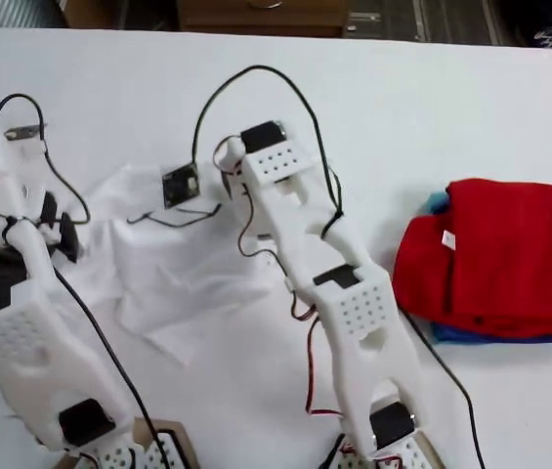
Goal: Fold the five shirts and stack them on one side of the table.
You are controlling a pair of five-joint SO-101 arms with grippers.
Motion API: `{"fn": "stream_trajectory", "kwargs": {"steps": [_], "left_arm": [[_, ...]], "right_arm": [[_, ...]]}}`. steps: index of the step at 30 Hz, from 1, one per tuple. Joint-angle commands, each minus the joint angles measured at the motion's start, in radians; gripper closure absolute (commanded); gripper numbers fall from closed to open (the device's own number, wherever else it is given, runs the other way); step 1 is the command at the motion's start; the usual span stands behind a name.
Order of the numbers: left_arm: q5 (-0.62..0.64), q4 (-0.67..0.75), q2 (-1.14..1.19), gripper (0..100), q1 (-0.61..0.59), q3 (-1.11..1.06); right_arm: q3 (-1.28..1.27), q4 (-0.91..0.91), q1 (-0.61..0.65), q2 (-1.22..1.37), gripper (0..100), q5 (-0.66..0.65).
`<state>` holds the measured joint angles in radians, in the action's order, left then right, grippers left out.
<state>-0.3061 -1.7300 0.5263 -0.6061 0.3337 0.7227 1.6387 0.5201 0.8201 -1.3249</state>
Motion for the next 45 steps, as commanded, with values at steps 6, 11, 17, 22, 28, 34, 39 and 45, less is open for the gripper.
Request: {"fn": "stream_trajectory", "kwargs": {"steps": [6,11,17,22,28,34,39,45], "left_arm": [[0.006,-0.009,-0.075,83,-0.003,0.004],[0.006,-0.009,-0.075,83,-0.003,0.004],[0.006,-0.006,-0.075,83,-0.003,0.004],[0.006,-0.005,-0.075,83,-0.003,0.004],[0.006,-0.005,-0.075,83,-0.003,0.004],[0.005,-0.003,-0.074,83,-0.003,0.004],[0.006,0.009,-0.074,83,0.000,0.004],[0.006,0.009,-0.074,83,0.017,0.004]], "right_arm": [[0.155,-0.019,-0.001,0.039,69.3,-0.008],[0.163,0.016,-0.002,0.094,69.3,-0.008],[0.163,0.030,-0.002,0.077,79.6,-0.002],[0.163,0.030,-0.012,0.012,98.1,0.000],[0.163,0.036,-0.013,-0.030,95.5,0.000],[0.163,0.038,-0.030,-0.087,95.2,0.000],[0.155,0.038,-0.056,-0.097,81.5,0.055],[0.152,0.038,-0.062,-0.096,80.3,0.063]]}}
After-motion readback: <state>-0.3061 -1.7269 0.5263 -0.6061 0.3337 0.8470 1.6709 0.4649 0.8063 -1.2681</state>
